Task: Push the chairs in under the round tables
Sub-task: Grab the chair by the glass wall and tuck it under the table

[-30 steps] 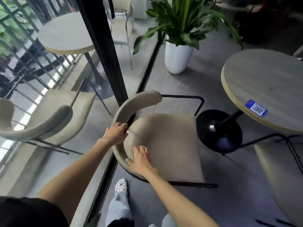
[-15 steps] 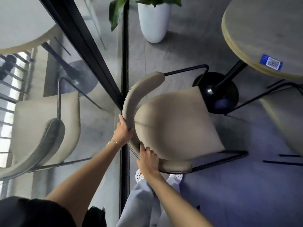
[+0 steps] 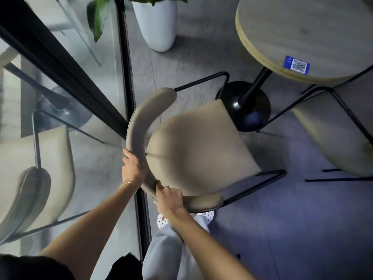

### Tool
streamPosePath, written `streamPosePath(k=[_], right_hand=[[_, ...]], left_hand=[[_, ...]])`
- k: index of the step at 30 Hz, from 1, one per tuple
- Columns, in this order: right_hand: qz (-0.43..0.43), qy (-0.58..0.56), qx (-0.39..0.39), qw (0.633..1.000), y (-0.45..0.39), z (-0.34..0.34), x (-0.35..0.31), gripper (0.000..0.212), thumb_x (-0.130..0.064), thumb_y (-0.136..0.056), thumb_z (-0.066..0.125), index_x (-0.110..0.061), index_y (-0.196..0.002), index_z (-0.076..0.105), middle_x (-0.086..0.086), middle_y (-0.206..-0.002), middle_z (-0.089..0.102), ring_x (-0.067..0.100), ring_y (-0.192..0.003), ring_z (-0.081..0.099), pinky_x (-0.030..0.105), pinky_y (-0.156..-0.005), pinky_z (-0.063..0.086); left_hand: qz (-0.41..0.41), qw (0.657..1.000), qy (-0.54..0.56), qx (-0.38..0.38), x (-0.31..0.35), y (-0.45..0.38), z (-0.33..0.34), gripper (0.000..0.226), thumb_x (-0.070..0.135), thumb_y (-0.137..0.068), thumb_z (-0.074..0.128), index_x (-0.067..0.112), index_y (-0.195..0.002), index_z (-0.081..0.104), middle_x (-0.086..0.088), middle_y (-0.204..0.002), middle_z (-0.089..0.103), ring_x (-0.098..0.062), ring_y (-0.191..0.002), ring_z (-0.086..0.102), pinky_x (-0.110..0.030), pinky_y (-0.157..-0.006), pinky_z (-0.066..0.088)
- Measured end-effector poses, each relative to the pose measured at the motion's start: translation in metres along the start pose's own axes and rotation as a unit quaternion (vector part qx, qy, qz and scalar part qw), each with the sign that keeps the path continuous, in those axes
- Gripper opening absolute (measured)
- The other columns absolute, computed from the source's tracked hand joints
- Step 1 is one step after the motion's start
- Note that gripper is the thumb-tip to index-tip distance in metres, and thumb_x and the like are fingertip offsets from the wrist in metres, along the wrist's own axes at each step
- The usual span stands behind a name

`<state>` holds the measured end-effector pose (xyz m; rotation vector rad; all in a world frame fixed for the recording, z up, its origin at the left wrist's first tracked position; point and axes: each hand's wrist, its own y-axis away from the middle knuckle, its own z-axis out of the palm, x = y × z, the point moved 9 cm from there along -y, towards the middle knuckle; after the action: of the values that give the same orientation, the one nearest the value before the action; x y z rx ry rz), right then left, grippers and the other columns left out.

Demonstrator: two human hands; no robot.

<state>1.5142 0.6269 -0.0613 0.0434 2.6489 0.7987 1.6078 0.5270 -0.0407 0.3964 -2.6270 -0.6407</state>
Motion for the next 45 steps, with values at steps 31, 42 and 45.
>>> streamPosePath(k=[31,42,45], right_hand=[[0.254,-0.153,0.206,0.933,0.015,-0.142,0.233,0.063,-0.057,-0.088,0.038,-0.012,-0.130,0.052,0.020,-0.132,0.055,0.036,-0.130,0.043,0.046,-0.108,0.032],[0.598,-0.313,0.267,0.688,0.067,-0.081,0.272,0.081,-0.017,-0.084,0.063,-0.011,-0.149,0.017,0.024,-0.154,0.018,0.043,-0.135,0.031,0.050,-0.105,0.038],[0.636,-0.338,0.299,0.626,0.072,-0.075,0.273,0.065,-0.012,-0.089,0.056,-0.012,-0.147,0.026,0.019,-0.148,0.034,0.043,-0.120,0.048,0.052,-0.091,0.046]], left_hand=[[0.206,0.964,-0.165,-0.001,0.200,-0.038,0.025,0.081,0.021,-0.091,0.053,0.010,-0.153,0.002,-0.020,-0.159,0.003,-0.036,-0.148,0.000,-0.057,-0.117,0.011],[0.368,0.890,-0.263,-0.049,0.281,-0.115,0.007,0.072,0.006,-0.087,0.052,0.011,-0.148,0.016,-0.017,-0.155,0.012,-0.041,-0.139,0.019,-0.058,-0.110,0.028],[0.374,0.883,-0.273,-0.080,0.291,-0.137,0.011,0.076,0.006,-0.088,0.052,0.015,-0.151,0.011,-0.020,-0.153,0.012,-0.047,-0.134,0.027,-0.058,-0.108,0.033]])
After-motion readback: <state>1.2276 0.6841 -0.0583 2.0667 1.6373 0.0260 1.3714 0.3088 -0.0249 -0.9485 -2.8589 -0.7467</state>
